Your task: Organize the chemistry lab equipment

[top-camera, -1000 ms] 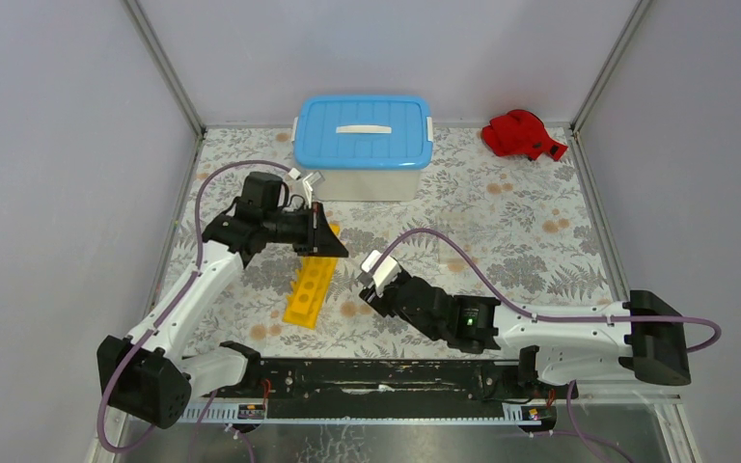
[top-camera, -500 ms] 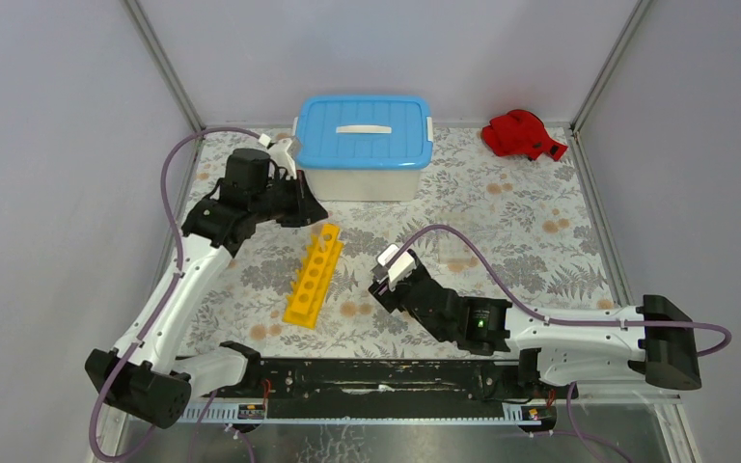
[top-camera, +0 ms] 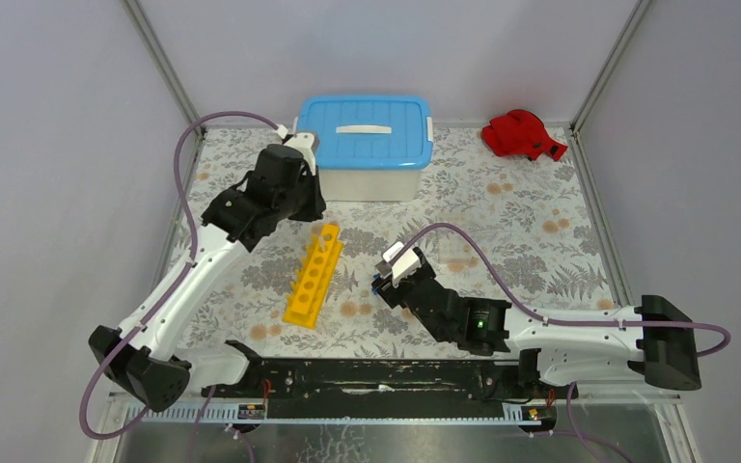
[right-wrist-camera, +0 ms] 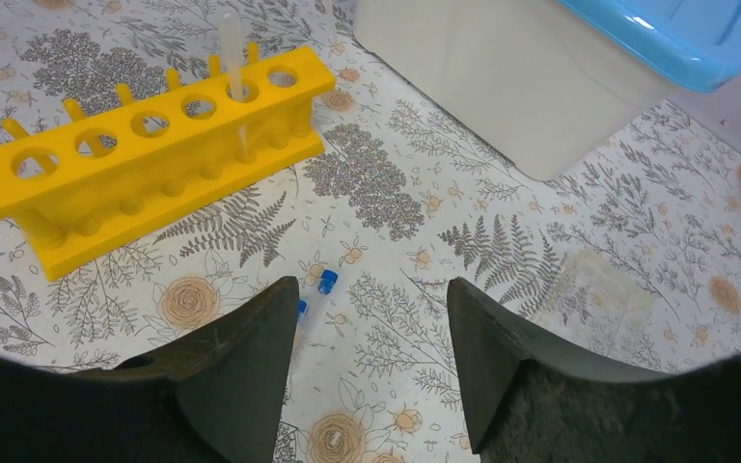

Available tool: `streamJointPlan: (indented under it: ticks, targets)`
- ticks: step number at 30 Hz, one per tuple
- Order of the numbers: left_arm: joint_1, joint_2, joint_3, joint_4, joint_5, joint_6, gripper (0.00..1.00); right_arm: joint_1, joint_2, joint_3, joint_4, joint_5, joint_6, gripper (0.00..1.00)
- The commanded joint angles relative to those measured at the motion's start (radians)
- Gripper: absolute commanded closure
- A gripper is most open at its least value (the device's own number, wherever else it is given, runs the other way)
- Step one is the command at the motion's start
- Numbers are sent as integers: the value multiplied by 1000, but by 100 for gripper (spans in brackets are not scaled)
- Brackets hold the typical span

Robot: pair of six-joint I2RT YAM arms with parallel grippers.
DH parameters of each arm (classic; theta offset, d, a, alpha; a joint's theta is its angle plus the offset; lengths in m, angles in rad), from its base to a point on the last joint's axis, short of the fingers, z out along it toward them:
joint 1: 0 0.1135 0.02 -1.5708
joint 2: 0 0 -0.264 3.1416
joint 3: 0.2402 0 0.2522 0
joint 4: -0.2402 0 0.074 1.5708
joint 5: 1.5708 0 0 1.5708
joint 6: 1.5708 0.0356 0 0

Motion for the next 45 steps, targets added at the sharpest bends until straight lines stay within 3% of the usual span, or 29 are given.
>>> streamJointPlan:
  ticks: [1, 22, 45]
  targets:
    - [-37, 30, 35, -22, -164, 38, 99, -14, -3, -5, 65, 42, 12, 35]
    - [-82, 144, 89, -142, -208, 65, 99, -51, 13, -26, 83, 11, 35, 34]
    - [-82, 172, 36, -84, -223, 71, 99, -62, 2, -46, 84, -6, 52, 33]
